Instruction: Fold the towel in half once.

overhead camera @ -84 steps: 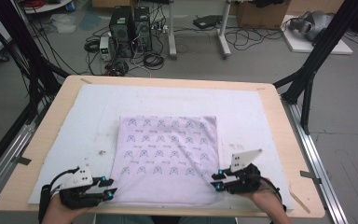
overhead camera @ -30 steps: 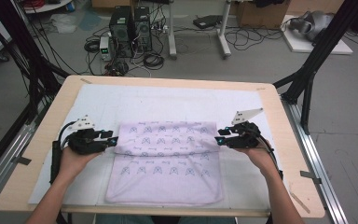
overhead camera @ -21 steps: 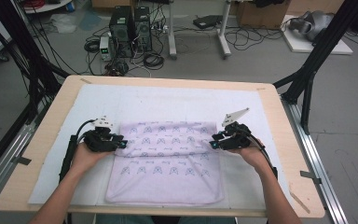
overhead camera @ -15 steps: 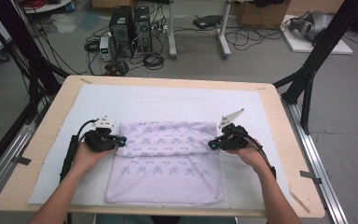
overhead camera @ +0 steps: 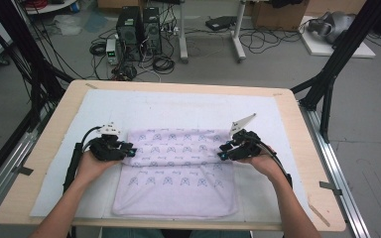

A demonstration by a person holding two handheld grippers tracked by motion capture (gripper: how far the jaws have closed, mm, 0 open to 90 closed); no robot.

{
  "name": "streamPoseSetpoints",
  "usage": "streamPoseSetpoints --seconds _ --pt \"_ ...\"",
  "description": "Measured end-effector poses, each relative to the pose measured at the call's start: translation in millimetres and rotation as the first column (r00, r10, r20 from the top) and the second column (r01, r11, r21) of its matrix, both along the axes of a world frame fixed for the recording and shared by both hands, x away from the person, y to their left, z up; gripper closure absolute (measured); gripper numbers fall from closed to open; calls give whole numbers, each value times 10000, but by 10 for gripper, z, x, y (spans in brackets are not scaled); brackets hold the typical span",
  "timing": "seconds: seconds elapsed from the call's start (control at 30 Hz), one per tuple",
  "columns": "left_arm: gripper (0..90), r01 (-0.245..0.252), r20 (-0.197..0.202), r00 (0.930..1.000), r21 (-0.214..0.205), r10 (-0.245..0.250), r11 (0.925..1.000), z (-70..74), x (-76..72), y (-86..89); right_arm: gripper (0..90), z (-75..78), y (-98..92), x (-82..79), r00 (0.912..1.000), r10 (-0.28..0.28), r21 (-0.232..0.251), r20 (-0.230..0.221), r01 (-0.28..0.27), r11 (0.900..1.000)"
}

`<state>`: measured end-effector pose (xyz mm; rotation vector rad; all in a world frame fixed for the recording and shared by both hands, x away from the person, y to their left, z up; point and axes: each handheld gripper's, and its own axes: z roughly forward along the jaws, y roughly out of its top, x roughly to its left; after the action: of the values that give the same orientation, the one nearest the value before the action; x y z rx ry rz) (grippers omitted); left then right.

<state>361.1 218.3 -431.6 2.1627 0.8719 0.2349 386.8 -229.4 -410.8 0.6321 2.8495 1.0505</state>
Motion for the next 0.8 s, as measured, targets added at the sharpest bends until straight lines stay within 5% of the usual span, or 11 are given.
streamPoseSetpoints --seconds 0.17,0.4,0.53,0.57,0.63,0.67,0.7,0.73,0.77,0.8 --pt "855 -10 432 9991 119 5 9999 0 -13 6 827 -39 -3 5 9998 -139 -288 131 143 9995" --pt "872 -591 1255 9897 -780 687 9952 154 -9 99 859 145 -79 22 9988 -400 436 283 387 9983" --pt "873 -878 1460 9840 -1034 1024 9908 278 138 79 861 215 -48 135 9999 -145 118 76 144 9998" --pt "873 -1143 1810 9745 -1069 1324 9877 337 235 67 862 251 -45 196 9998 -220 -37 3 220 9998" --pt "872 -2204 2459 9376 -1257 2456 9673 529 545 52 862 398 -39 405 9939 -802 -267 759 824 9962" --pt "850 -2950 2855 9036 -1262 3195 9471 635 690 32 808 509 -34 542 9763 -1650 -90 1398 1679 9858" --pt "764 -3714 3160 8639 -1260 3921 9199 707 793 3 668 626 -27 663 9420 -2694 263 2004 2697 9626" --pt "626 -4068 3019 8505 -1414 4306 9025 741 861 -4 631 714 -27 751 9146 -3349 628 2267 3294 9421" --pt "614 -4205 2865 8469 -1546 4479 8940 739 893 -10 595 759 -21 800 9006 -3663 958 2337 3536 9305" --pt "610 -4175 2855 8513 -1395 4402 8979 716 897 -14 599 777 -3 824 8972 -3691 969 2423 3561 9294"
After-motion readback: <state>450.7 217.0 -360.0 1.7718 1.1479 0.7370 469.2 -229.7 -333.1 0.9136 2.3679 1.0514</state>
